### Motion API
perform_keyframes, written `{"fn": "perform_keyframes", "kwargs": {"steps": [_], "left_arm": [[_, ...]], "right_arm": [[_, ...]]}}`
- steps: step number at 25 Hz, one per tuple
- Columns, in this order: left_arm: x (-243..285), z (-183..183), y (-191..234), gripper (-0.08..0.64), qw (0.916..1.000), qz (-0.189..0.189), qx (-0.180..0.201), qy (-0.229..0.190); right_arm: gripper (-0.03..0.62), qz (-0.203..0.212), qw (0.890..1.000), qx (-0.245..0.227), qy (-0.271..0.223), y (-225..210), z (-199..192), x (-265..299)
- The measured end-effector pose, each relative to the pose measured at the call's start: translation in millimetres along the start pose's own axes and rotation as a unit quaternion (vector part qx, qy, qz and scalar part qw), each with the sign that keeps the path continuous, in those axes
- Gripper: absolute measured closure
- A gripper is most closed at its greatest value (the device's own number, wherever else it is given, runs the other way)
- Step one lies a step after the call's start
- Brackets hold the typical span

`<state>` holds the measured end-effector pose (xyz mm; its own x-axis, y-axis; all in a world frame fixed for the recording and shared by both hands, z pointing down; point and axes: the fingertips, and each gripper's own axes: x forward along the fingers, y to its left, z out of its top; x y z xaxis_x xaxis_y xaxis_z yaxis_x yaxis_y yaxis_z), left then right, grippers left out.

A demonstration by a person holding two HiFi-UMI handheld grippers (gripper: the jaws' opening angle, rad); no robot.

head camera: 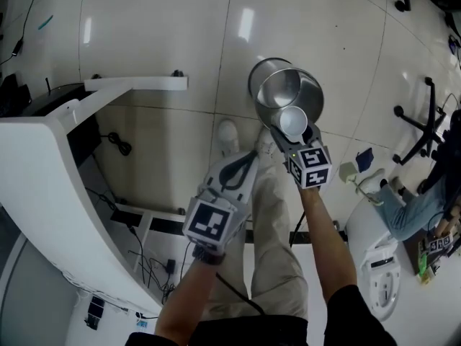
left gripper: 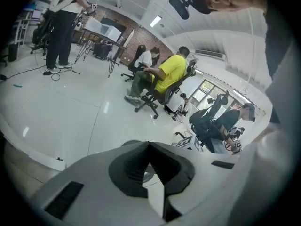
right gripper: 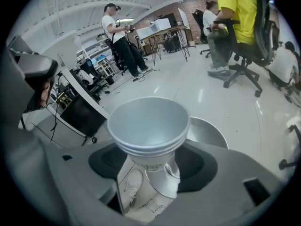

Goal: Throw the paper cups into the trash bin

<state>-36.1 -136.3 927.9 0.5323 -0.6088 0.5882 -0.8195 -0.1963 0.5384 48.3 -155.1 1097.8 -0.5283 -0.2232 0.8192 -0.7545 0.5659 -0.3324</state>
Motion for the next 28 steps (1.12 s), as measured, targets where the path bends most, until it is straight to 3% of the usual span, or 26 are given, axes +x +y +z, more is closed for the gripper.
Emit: {"fn": "perform_keyframes", "kwargs": {"steps": [7, 10, 19, 24, 28], "left_arm": [[37, -29, -2, 0.56, 0.9984, -0.019, -0.034, 0.041], [50, -41, 7, 0.56, 0.9973, -0.009, -0.051, 0.053], [75, -51, 28, 0.56, 0.9967, 0.0, -0.049, 0.065], [82, -55, 27, 0.56, 0.9965, -0.018, -0.016, 0.08], [80, -58, 20, 0.56, 0.995, -0.035, -0.028, 0.09]], "right_arm": [[0.267, 0.006, 0.999, 0.013, 0.046, -18, -30, 41], [0.267, 0.004, 0.998, 0.019, 0.063, -25, -42, 60], [0.267, 0.003, 0.992, 0.036, 0.121, -38, -82, 98], [0.267, 0.022, 0.988, 0.057, 0.144, -34, -91, 112], [0.267, 0.022, 0.985, 0.056, 0.162, -37, -99, 121]]}}
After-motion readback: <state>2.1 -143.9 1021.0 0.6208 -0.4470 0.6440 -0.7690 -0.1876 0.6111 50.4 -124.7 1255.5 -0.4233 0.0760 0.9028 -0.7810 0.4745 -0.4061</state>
